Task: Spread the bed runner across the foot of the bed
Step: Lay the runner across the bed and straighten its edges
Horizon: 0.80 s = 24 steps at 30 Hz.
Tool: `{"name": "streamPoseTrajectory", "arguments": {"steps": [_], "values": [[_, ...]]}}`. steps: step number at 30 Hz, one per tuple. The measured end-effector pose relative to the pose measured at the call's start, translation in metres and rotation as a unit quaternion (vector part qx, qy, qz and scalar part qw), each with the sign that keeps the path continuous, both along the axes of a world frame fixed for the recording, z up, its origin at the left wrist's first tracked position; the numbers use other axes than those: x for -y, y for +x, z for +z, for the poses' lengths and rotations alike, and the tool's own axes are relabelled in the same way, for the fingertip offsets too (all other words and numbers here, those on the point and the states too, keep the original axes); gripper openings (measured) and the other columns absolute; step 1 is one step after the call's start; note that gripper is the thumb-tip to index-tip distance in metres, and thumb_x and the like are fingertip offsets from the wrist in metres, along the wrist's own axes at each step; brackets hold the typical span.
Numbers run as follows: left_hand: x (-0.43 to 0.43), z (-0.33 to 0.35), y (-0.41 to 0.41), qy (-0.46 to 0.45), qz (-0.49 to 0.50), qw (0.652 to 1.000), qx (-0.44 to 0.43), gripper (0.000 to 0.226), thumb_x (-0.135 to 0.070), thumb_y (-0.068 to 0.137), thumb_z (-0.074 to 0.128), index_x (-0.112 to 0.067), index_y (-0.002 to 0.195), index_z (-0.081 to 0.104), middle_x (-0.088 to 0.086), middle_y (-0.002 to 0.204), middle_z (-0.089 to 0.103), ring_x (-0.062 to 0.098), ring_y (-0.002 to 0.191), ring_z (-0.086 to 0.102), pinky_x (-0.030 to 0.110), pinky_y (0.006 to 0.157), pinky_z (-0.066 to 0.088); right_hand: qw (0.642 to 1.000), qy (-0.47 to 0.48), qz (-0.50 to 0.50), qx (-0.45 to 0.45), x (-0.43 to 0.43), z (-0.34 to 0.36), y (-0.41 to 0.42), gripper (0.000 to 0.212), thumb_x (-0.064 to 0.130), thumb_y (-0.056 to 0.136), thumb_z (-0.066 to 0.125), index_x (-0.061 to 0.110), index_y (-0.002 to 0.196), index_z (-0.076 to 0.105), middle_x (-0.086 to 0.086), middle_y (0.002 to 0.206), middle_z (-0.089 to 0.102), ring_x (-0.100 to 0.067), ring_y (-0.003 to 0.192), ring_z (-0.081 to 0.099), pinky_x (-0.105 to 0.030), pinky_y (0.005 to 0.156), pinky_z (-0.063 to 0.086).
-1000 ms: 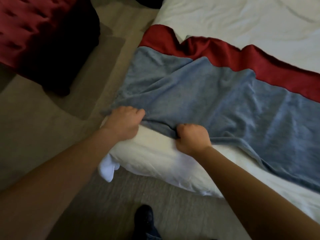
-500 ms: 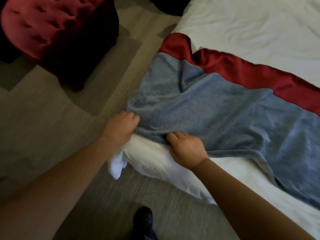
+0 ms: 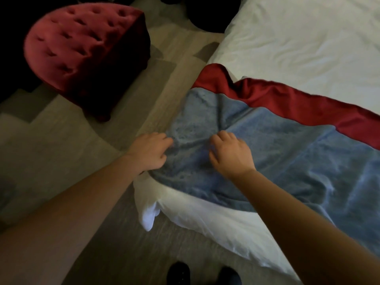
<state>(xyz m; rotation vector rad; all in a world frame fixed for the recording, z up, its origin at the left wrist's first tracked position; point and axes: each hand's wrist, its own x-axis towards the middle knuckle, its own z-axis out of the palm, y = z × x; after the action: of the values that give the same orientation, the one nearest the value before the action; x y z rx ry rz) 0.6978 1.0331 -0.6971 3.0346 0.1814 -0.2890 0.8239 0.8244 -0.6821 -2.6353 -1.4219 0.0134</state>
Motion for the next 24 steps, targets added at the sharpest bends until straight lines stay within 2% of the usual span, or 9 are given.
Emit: {"name": "streamPoseTrajectory", "arguments": {"steps": [2, 5, 10, 15, 18, 20, 22, 24], "values": [[-0.003, 0.006, 0.025, -0.007, 0.027, 1.0, -0.007, 0.03, -0.026, 0.083, 0.051, -0.018, 0.111, 0.056, 0.005, 0.108, 0.057, 0.026, 0.101, 0.057, 0.036, 0.076, 0.046, 0.999, -0.003, -0.035, -0.003, -0.011, 0.005, 0.021, 0.023, 0.026, 0.087, 0.053, 0.008, 0.099, 0.062, -0.013, 0.1, 0.058, -0.034, 0.094, 0.056, -0.041, 0.07, 0.043], [-0.002, 0.013, 0.064, -0.033, 0.061, 0.998, 0.01, 0.027, -0.025, 0.087, 0.049, -0.019, 0.113, 0.056, 0.006, 0.111, 0.057, 0.027, 0.102, 0.056, 0.037, 0.078, 0.046, 0.997, 0.009, -0.082, -0.003, -0.026, 0.01, 0.06, 0.026, 0.026, 0.094, 0.044, 0.008, 0.106, 0.059, -0.012, 0.109, 0.056, -0.033, 0.104, 0.053, -0.042, 0.073, 0.041], [0.002, 0.018, 0.14, -0.059, 0.079, 0.994, 0.039, 0.031, -0.019, 0.09, 0.046, -0.019, 0.12, 0.055, 0.006, 0.119, 0.056, 0.027, 0.106, 0.055, 0.035, 0.077, 0.042, 0.992, 0.002, -0.124, -0.022, -0.04, 0.008, 0.135, 0.026, 0.017, 0.092, 0.044, 0.009, 0.114, 0.053, -0.012, 0.115, 0.054, -0.035, 0.106, 0.052, -0.041, 0.072, 0.042], [-0.001, 0.015, 0.209, -0.055, 0.083, 0.993, 0.06, 0.034, -0.012, 0.087, 0.043, -0.02, 0.118, 0.054, 0.006, 0.117, 0.057, 0.03, 0.105, 0.057, 0.042, 0.08, 0.049, 0.98, 0.006, -0.172, -0.098, -0.034, 0.007, 0.197, 0.045, 0.01, 0.092, 0.041, 0.018, 0.136, 0.04, -0.01, 0.127, 0.052, -0.036, 0.106, 0.057, -0.036, 0.066, 0.038], [-0.002, 0.007, 0.243, -0.051, 0.111, 0.989, 0.078, 0.035, -0.01, 0.089, 0.042, -0.02, 0.121, 0.05, 0.008, 0.117, 0.059, 0.032, 0.103, 0.059, 0.045, 0.079, 0.05, 0.973, -0.024, -0.192, -0.124, -0.032, 0.001, 0.223, 0.058, 0.009, 0.092, 0.037, 0.027, 0.146, 0.025, -0.009, 0.115, 0.059, -0.034, 0.092, 0.061, -0.035, 0.062, 0.039], [-0.003, 0.0, 0.263, -0.047, 0.117, 0.988, 0.084, 0.037, -0.009, 0.09, 0.041, -0.021, 0.125, 0.047, 0.009, 0.118, 0.059, 0.033, 0.102, 0.06, 0.046, 0.079, 0.051, 0.968, -0.032, -0.207, -0.142, -0.033, -0.007, 0.235, 0.051, 0.012, 0.094, 0.036, 0.027, 0.143, 0.032, -0.008, 0.106, 0.064, -0.031, 0.089, 0.061, -0.034, 0.062, 0.04], [-0.007, -0.008, 0.28, -0.051, 0.113, 0.989, 0.074, 0.043, -0.01, 0.091, 0.04, -0.024, 0.132, 0.043, 0.009, 0.121, 0.058, 0.033, 0.104, 0.059, 0.045, 0.08, 0.05, 0.964, -0.028, -0.215, -0.156, -0.036, -0.015, 0.245, 0.032, 0.021, 0.097, 0.037, 0.021, 0.126, 0.051, -0.008, 0.107, 0.067, -0.031, 0.095, 0.062, -0.034, 0.066, 0.043], [-0.012, -0.015, 0.295, -0.055, 0.098, 0.992, 0.059, 0.047, -0.015, 0.093, 0.039, -0.028, 0.139, 0.038, 0.01, 0.125, 0.056, 0.034, 0.108, 0.058, 0.044, 0.082, 0.049, 0.958, -0.01, -0.234, -0.165, -0.04, -0.02, 0.254, 0.025, 0.026, 0.098, 0.039, 0.016, 0.111, 0.058, -0.008, 0.104, 0.067, -0.03, 0.095, 0.061, -0.033, 0.067, 0.042]]}}
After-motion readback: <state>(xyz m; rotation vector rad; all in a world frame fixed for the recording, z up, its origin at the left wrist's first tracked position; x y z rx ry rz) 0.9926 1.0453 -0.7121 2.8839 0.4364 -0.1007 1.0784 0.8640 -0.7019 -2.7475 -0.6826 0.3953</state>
